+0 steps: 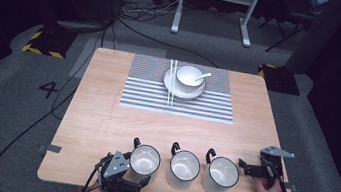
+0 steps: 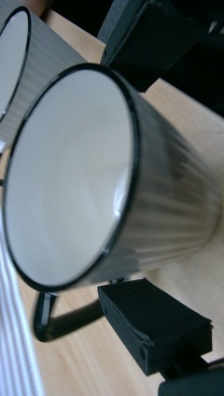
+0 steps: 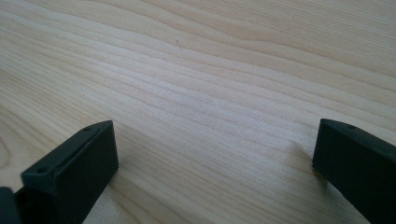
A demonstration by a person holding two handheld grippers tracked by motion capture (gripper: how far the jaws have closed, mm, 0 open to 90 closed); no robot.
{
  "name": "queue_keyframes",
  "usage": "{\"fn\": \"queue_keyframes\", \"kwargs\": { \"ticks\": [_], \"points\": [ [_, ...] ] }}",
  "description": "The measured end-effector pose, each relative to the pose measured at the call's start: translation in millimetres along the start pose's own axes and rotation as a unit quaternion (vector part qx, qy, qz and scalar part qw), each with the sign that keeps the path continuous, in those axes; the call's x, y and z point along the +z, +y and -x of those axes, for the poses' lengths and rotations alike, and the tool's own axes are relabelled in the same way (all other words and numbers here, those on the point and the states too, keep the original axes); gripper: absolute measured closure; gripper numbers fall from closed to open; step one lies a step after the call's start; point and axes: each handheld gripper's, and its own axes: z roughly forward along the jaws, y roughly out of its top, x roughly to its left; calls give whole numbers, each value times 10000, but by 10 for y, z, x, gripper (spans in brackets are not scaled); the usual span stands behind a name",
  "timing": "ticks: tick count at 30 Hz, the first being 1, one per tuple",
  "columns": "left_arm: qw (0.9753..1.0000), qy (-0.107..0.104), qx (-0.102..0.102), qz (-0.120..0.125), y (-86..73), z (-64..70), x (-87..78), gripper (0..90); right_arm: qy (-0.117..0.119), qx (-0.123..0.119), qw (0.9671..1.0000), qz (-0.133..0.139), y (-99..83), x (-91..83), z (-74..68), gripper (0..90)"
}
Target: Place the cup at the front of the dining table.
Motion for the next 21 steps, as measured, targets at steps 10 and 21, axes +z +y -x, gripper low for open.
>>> {"fn": "queue_keyframes", "kwargs": {
  "ticks": [10, 21],
  "points": [
    [9999, -74, -22, 148, -38, -37, 158, 1, -6, 14, 10000, 1, -1, -2, -6, 4],
    [9995, -259, 108, 176, -82, -93, 317, 0, -22, 36, 10000, 11, -3, -4, -14, 4]
  ]
}}
